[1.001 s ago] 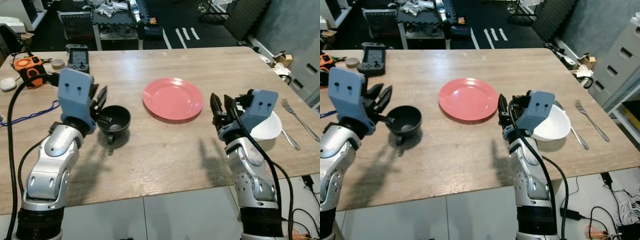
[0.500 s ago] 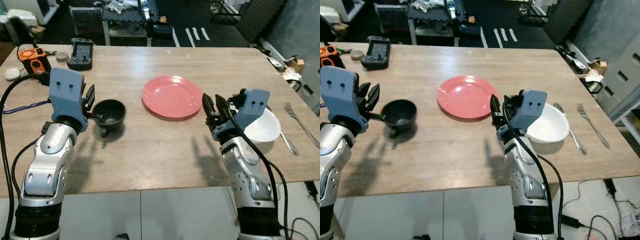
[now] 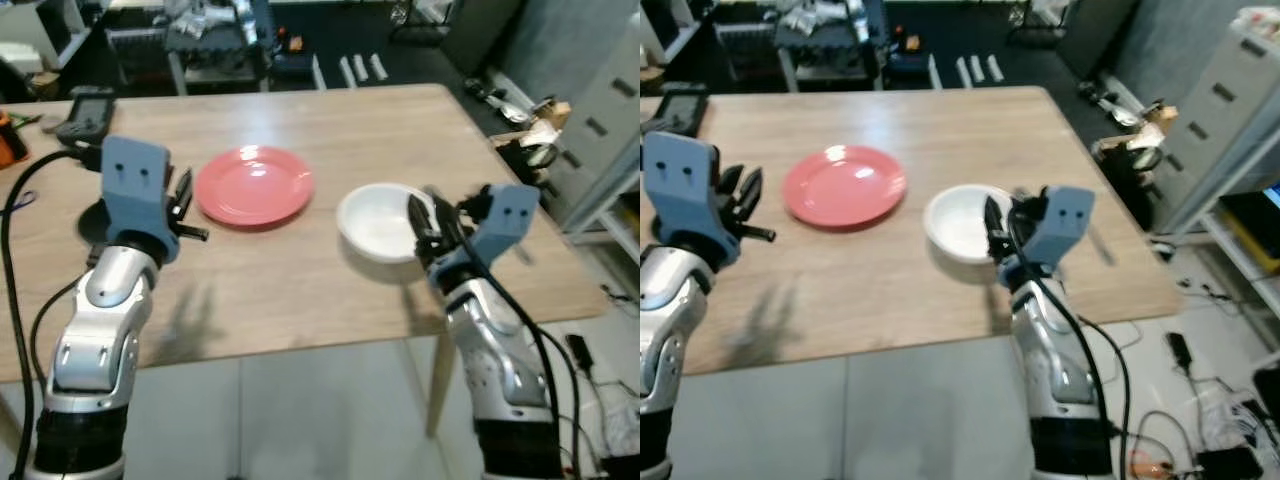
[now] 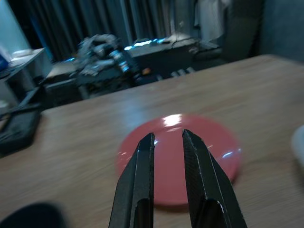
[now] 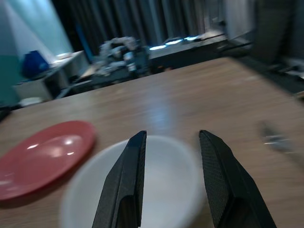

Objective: Setting the table

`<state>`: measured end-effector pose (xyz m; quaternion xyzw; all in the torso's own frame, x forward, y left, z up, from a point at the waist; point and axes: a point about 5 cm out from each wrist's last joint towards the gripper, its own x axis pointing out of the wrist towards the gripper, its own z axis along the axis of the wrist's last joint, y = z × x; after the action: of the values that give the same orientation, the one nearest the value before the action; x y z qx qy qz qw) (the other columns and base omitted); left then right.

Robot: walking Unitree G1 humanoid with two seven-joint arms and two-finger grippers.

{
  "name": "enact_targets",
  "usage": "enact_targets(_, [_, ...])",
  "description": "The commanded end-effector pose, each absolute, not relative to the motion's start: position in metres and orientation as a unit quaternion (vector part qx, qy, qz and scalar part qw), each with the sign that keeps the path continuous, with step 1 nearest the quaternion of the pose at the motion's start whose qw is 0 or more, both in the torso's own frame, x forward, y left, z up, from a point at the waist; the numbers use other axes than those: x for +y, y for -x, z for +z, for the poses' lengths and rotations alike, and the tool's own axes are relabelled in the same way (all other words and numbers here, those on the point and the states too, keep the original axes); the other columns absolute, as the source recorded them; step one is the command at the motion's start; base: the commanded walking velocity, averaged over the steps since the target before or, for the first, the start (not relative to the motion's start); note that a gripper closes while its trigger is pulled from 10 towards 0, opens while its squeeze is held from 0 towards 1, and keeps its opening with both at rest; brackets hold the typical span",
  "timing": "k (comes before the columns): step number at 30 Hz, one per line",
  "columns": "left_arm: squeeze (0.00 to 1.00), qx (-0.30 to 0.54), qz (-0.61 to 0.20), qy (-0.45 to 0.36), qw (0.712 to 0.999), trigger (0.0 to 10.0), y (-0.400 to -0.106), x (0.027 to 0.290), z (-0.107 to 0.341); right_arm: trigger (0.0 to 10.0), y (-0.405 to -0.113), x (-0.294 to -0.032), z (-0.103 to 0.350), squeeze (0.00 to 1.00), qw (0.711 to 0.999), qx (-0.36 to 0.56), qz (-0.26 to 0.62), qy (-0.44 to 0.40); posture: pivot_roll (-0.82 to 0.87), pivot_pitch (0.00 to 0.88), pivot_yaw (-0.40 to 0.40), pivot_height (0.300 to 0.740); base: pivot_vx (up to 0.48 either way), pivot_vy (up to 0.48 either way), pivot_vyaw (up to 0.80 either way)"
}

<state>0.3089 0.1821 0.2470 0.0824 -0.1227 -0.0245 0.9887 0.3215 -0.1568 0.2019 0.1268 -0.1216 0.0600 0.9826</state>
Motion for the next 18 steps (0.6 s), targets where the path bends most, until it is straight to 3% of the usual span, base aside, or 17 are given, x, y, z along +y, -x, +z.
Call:
enact_targets(1, [0.00, -0.113, -0.015, -0.085, 0.990, 10.0, -0.3082, 0.1878, 0.2431, 10.0, -0.3209, -0.1503, 0.1986, 0.00, 0.982, -0.114, 0.068, -0.135, 0.04, 0.060, 0.035, 0.740, 0.000, -0.259, 0.00])
enact_targets(5, [0.00, -0.112, -0.005, -0.058, 0.992, 10.0, -0.3090, 0.1904, 0.2436, 10.0, -0.3207, -0.1504, 0.1978, 0.00, 0.982, -0.113, 0.067, -0.135, 0.04, 0.060, 0.035, 0.740, 0.000, 0.000, 0.00])
enact_targets(14, [0.00, -0.114, 0.001, -0.048, 0.992, 10.0, -0.3092, 0.1935, 0.2443, 10.0, -0.3206, -0.1511, 0.1972, 0.00, 0.982, -0.113, 0.066, -0.134, 0.04, 0.060, 0.035, 0.740, 0.000, 0.447, 0.00])
enact_targets(18, [0.00, -0.112, 0.000, -0.047, 0.993, 10.0, -0.3094, 0.1932, 0.2441, 10.0, -0.3206, -0.1512, 0.1973, 0.00, 0.982, -0.112, 0.065, -0.133, 0.04, 0.062, 0.035, 0.740, 0.000, 0.000, 0.00])
